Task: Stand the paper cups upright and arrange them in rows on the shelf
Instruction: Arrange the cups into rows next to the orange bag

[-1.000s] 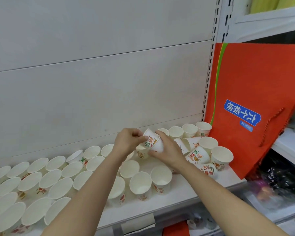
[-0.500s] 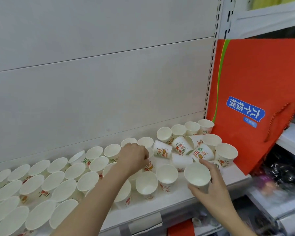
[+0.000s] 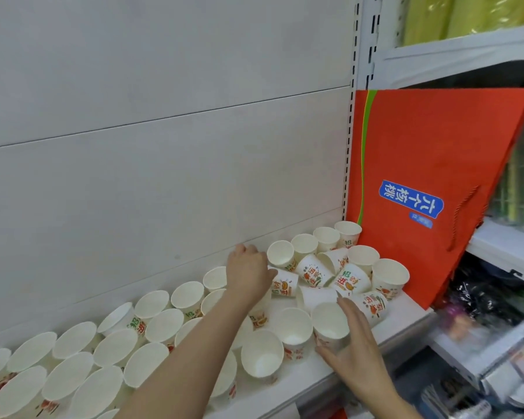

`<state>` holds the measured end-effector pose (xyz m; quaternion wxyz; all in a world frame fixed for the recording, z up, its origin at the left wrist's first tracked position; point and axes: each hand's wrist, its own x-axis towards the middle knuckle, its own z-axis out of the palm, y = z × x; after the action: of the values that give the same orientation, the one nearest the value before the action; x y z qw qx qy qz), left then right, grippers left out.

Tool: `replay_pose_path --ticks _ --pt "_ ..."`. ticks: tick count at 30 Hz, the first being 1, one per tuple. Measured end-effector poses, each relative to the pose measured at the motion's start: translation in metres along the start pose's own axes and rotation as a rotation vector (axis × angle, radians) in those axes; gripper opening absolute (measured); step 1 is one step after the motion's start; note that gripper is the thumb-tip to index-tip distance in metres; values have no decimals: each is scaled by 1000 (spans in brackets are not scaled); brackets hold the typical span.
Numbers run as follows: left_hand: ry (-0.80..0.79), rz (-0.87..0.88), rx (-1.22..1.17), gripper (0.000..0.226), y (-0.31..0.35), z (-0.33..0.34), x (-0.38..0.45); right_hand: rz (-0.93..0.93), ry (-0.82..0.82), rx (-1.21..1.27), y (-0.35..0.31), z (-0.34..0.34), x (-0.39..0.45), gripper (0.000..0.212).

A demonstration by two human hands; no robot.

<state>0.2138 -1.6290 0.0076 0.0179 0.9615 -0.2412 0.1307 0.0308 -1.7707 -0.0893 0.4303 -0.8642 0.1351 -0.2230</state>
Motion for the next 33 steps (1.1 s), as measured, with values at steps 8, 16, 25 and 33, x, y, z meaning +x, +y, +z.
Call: replay_pose_path --ticks 8,16,25,33 --pt "-301 -201 130 54 28 25 33 -310 177 -39 11 -48 4 48" --pt "-350 -308 -60 35 37 21 37 -400 178 -182 56 -87 31 46" --pt "-61 -122 18 15 24 24 4 -522 -231 -445 63 -94 49 85" --pt "103 -45 -200 32 24 12 -16 -583 -338 -543 65 -76 67 93"
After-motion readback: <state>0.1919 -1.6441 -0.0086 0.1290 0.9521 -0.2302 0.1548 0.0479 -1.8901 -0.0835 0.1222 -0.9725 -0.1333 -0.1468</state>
